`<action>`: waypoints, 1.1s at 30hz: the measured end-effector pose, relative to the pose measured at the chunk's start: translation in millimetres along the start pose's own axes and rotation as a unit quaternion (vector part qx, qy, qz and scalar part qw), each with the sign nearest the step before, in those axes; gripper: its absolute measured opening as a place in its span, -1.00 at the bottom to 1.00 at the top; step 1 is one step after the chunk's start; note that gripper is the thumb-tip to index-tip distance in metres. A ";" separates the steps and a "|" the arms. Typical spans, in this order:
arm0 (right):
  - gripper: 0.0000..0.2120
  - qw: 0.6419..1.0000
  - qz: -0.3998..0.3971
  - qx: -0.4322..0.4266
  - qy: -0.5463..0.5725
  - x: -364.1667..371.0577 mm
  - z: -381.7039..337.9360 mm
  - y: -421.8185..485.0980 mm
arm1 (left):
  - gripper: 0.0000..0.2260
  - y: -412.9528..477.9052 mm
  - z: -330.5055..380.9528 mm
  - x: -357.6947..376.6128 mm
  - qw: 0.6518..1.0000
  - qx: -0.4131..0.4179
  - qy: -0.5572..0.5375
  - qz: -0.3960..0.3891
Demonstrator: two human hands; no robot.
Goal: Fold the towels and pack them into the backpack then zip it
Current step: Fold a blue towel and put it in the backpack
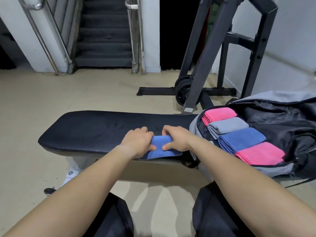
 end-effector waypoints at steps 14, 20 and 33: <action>-0.10 0.975 0.168 0.053 0.138 -103.8 68.2 -125.1 | -0.72 2.0 109.1 -61.0 0.922 0.120 -0.366 0.044; -0.71 0.934 0.102 0.086 0.331 -80.9 110.6 -151.4 | -0.71 23.4 149.5 -61.6 0.859 0.102 -0.497 0.070; -0.84 0.933 0.123 0.095 0.324 -89.4 146.9 -137.0 | -0.74 53.0 170.0 -43.1 0.864 0.079 -0.496 0.040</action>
Point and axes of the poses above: each hand's wrist, its own y-axis towards the middle knuckle, its own x-axis out of the palm, z = x × y, the point moved 6 cm from there along y, towards the middle knuckle, and after that the axes turned 10 degrees about -z, right-handed, at the moved point
